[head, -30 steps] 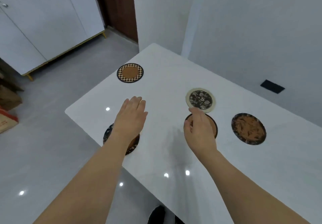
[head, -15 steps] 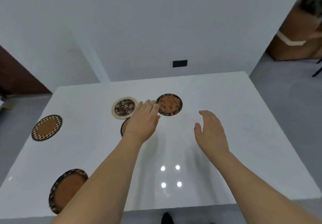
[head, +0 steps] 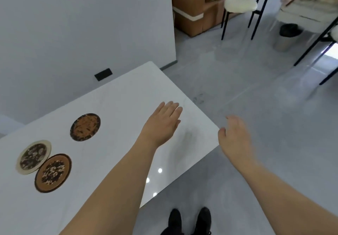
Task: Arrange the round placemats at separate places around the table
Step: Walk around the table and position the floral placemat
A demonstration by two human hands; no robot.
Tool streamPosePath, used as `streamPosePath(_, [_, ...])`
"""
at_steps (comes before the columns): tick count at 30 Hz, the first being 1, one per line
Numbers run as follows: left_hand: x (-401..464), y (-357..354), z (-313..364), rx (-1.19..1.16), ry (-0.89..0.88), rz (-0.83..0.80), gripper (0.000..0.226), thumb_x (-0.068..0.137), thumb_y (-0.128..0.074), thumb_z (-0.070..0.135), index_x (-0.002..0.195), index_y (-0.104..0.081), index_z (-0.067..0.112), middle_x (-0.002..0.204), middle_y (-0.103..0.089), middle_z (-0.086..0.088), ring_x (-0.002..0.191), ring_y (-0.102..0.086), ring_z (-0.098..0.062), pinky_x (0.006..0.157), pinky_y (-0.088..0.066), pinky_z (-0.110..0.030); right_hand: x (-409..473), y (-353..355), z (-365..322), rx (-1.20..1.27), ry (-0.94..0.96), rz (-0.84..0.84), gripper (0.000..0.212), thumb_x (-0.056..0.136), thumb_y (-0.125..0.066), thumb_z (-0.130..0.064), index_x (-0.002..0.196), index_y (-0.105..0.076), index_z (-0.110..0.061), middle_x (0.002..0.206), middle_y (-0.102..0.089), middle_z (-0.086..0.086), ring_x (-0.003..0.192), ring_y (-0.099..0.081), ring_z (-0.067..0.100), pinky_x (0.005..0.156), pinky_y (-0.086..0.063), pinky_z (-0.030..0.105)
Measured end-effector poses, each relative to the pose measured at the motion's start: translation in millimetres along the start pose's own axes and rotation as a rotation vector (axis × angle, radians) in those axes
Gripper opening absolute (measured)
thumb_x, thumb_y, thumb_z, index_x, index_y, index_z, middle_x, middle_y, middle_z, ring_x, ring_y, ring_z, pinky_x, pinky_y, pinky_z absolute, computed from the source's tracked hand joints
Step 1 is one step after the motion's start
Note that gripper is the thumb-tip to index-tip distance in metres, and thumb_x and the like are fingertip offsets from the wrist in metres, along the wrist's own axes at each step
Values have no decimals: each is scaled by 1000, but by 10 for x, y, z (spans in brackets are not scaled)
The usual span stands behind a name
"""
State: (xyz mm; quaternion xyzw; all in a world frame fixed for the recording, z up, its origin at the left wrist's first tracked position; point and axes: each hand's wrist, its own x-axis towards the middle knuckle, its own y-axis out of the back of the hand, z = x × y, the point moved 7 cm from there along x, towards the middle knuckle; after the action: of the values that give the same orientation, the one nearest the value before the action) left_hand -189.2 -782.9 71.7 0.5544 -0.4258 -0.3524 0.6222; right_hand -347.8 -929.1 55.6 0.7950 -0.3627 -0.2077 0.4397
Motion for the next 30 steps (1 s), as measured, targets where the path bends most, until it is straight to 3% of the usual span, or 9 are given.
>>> streamPosePath(7, [814, -362, 782, -28, -207, -45, 40, 99, -41, 23, 135, -45, 7, 141, -47, -10, 135, -38, -29, 118, -21, -40, 85, 374, 884, 13, -178, 89, 42, 90, -49, -11, 131, -46, -4, 136, -49, 16, 126, -44, 33, 107, -35, 45])
streamPosePath(14, [1624, -736, 1993, -68, -372, -98, 43, 100, -37, 26, 140, -40, 9, 147, -41, -9, 140, -32, -26, 120, -16, -39, 256, 830, 1948, -2, -269, 110, 43, 90, -50, -13, 132, -46, -4, 136, -50, 15, 127, -44, 31, 108, -35, 42])
streamPosePath(22, [2454, -936, 2908, -71, -342, -166, 46, 100, -35, 29, 143, -35, 11, 150, -36, -8, 142, -27, -25, 120, -14, -38, 943, 1441, 2896, -5, -285, 103, 43, 90, -48, -14, 132, -45, -5, 136, -48, 14, 124, -44, 31, 107, -33, 39])
streamPosePath(30, [3304, -1155, 2769, -114, -204, -219, 47, 100, -38, 31, 143, -33, 11, 151, -34, -8, 142, -26, -25, 120, -14, -38, 1845, 1523, 3048, -54, -220, -14, 46, 90, -49, -15, 135, -43, -6, 138, -47, 13, 123, -45, 32, 105, -35, 40])
